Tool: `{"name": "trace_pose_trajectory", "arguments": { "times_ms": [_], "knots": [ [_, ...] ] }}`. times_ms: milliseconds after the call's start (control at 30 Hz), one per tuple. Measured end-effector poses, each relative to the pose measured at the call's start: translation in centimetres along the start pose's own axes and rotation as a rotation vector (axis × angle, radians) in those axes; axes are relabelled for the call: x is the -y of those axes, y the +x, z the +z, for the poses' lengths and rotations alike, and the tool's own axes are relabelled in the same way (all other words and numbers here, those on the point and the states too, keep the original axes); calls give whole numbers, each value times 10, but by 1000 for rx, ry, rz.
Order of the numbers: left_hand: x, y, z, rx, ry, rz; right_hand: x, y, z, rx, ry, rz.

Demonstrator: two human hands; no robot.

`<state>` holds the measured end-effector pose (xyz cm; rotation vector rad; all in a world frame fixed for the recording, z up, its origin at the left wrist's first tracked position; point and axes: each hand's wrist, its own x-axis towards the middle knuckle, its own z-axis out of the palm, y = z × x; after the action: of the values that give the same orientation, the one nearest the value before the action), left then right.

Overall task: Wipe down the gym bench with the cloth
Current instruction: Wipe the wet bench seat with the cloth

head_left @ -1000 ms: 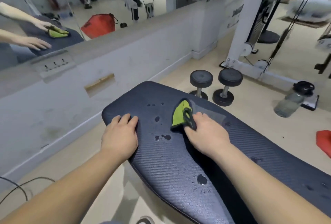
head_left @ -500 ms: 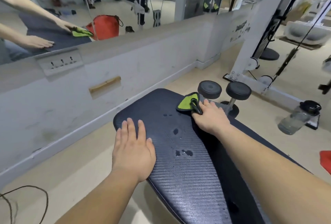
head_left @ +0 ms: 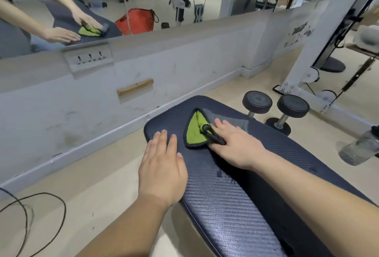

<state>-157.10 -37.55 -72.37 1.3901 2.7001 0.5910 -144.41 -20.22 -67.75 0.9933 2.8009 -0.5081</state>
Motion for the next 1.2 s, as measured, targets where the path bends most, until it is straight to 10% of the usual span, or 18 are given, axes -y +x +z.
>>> {"name": "trace_pose_trajectory", "arguments": {
  "times_ms": [200,567,933,1200],
  "knots": [
    [4,1,0,-12,-37,-10,8,72,5,-85,-42,85],
    [45,21,-26,-13,-153,-82,45,-76,24,59,-102,-148],
    [52,22,-23,-46,-349,-103,80,92,14,-11,-103,73],
    [56,22,-34,-79,-447,-119,82,-80,42,17,-91,-266]
  ]
}}
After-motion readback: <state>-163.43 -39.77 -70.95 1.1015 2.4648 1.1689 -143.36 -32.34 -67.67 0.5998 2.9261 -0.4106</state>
